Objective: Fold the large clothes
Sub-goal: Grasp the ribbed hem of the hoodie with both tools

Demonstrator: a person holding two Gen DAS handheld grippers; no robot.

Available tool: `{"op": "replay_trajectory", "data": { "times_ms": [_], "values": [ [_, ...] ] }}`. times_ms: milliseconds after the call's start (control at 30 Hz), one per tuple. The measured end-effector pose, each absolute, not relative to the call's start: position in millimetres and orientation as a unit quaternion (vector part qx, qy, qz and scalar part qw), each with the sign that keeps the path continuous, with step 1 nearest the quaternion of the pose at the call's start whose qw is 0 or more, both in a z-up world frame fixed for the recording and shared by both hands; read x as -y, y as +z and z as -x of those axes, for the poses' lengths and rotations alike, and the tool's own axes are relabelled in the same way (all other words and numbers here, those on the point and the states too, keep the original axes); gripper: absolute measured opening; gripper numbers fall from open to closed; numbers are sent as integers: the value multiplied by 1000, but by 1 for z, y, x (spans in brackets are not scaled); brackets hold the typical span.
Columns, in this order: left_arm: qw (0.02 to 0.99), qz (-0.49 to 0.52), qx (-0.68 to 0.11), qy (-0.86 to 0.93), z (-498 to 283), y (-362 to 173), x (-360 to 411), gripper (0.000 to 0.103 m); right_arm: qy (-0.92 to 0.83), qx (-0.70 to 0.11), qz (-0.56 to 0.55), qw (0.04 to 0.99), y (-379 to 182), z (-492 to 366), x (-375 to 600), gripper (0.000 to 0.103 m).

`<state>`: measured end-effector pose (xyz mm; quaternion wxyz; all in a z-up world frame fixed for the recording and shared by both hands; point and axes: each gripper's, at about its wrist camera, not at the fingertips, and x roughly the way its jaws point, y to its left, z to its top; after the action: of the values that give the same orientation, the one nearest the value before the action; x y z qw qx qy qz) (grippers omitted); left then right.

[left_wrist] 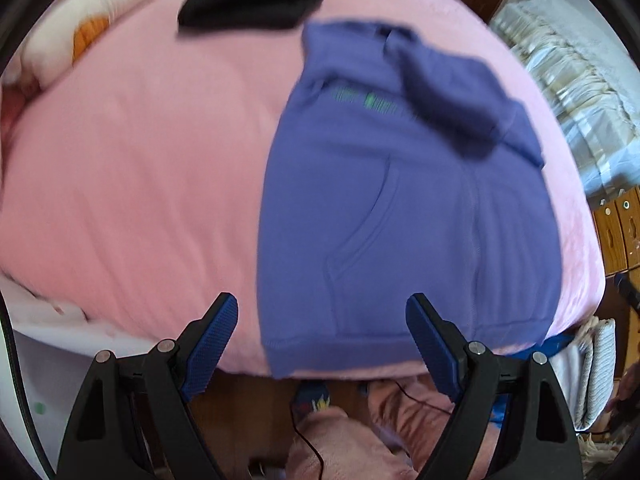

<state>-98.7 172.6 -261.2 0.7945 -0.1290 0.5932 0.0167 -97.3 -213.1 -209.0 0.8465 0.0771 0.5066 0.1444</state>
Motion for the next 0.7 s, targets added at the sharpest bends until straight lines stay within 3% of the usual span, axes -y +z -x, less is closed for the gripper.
{"op": "replay_trajectory", "data": {
  "times_ms": [300,700],
  "values": [
    [768,192,-608,62,115,-345,-207,85,89,-582,-105,802,-302,116,253,69],
    [772,245,-586,32,122,-376,-221,85,80,-606,-195,767,-360,108,293,68]
  ]
}}
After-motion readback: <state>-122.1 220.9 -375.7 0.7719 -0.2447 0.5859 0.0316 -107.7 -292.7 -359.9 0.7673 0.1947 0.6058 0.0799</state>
